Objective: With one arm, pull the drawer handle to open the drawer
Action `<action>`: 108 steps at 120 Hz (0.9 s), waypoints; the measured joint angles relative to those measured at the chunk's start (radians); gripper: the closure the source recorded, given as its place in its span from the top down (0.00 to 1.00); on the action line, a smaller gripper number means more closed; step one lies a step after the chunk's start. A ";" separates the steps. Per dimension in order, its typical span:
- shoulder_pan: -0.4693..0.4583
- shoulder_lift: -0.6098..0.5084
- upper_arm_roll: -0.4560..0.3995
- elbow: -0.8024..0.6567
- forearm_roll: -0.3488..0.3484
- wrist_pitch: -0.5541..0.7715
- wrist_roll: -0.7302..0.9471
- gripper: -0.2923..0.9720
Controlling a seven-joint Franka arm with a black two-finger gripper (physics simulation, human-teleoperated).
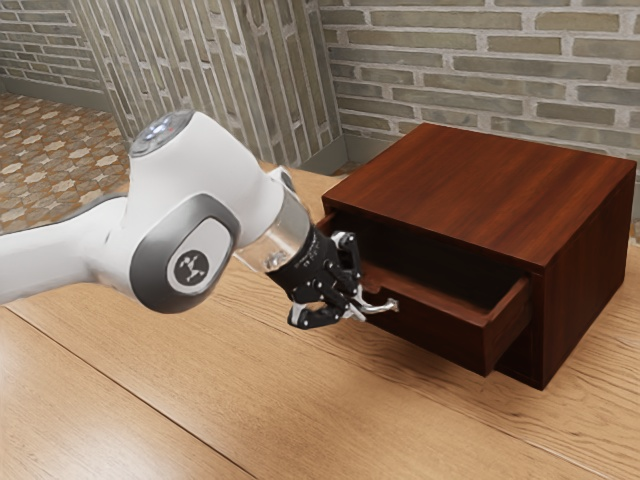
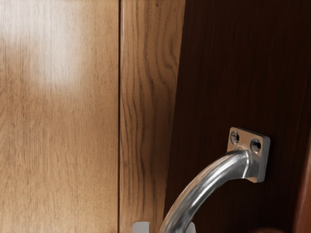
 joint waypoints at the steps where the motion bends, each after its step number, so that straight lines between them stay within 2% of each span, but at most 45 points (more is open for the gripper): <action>1: 0.000 -0.002 0.000 -0.003 0.000 0.000 0.000 0.15; 20: 0.006 -0.055 -0.009 -0.054 0.002 0.005 -0.001 0.15; 32: 0.153 -0.108 -0.140 -0.104 0.002 0.011 -0.002 0.16; 38: 0.180 -0.130 -0.166 -0.125 0.003 0.014 -0.002 0.17; 84: 0.213 -0.217 -0.204 -0.211 0.003 0.025 -0.005 0.16; 108: 0.270 -0.267 -0.264 -0.252 -0.001 0.026 -0.005 0.17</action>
